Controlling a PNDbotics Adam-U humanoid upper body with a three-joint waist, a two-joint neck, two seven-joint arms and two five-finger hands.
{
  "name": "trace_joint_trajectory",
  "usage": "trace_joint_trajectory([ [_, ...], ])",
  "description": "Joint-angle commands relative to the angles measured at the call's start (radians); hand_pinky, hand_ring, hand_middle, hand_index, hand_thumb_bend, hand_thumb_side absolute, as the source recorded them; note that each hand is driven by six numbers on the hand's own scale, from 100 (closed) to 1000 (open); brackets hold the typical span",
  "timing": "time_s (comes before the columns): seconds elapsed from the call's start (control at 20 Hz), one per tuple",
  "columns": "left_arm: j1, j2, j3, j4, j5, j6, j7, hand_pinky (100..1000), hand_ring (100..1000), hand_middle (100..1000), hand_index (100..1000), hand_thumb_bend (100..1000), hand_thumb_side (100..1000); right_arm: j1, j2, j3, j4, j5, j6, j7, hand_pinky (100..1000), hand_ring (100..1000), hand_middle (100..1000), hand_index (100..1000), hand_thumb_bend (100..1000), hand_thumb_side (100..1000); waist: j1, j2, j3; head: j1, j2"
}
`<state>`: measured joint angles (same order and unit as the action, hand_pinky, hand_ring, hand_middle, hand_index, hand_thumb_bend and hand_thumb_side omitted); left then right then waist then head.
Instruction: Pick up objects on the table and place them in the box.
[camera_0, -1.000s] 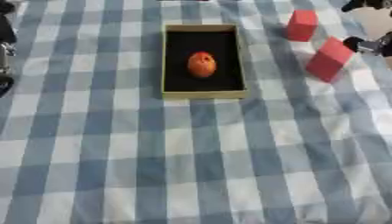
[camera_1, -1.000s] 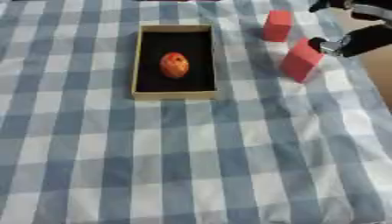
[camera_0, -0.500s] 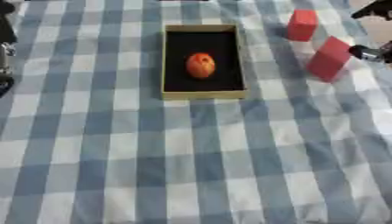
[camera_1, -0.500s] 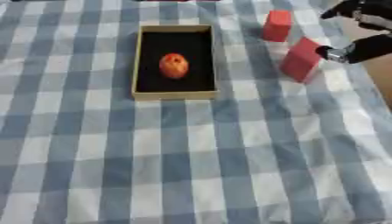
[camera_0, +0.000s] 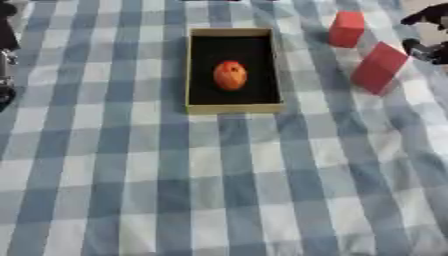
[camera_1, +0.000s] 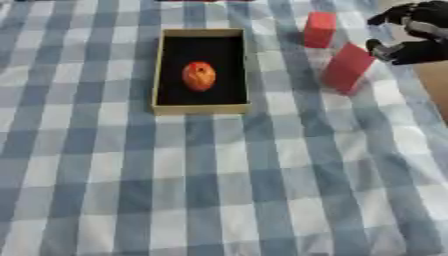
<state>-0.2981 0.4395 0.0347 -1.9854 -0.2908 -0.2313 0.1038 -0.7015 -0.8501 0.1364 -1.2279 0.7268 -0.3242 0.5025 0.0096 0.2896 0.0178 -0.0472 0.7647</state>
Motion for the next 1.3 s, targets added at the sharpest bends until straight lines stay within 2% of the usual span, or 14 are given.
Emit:
trace_joint_trajectory([
  [0.05,-0.007,0.011,0.004,-0.015,0.005,-0.002,-0.005,703,786,652,641,100,553,-0.021,-0.02,-0.002,-0.002,-0.026,-0.006,0.016,774,931,896,993,100,1000,-0.003,-0.022,0.002,-0.003,0.001],
  [0.2,-0.008,0.01,0.003,-0.015,0.005,-0.002,-0.008,703,786,652,641,100,552,-0.021,-0.015,0.002,-0.004,-0.038,-0.008,0.03,776,933,899,997,103,987,-0.004,-0.022,0.004,-0.004,0.001],
  [0.3,-0.008,0.009,0.003,-0.015,0.005,-0.003,-0.012,703,787,653,641,100,551,-0.021,-0.009,0.005,-0.002,-0.042,-0.01,0.04,776,934,903,1000,145,927,-0.005,-0.022,0.006,-0.005,0.0],
  [0.7,-0.008,0.007,0.002,-0.015,0.004,-0.006,-0.023,704,787,654,641,100,549,-0.023,0.009,0.008,-0.006,-0.075,-0.012,0.068,776,933,909,1000,102,945,-0.004,-0.022,0.008,-0.007,-0.001],
  [0.9,-0.008,0.007,0.002,-0.015,0.003,-0.007,-0.029,704,787,654,641,100,548,-0.02,0.011,0.008,-0.006,-0.086,-0.003,0.08,783,935,911,1000,100,1000,-0.004,-0.022,0.007,-0.008,-0.002],
  [1.3,-0.008,0.002,0.0,-0.015,0.003,-0.01,-0.041,705,787,654,640,100,549,-0.021,0.032,0.012,0.016,0.004,0.01,0.049,795,933,895,1000,116,1000,-0.001,-0.021,0.008,-0.012,-0.004],
])
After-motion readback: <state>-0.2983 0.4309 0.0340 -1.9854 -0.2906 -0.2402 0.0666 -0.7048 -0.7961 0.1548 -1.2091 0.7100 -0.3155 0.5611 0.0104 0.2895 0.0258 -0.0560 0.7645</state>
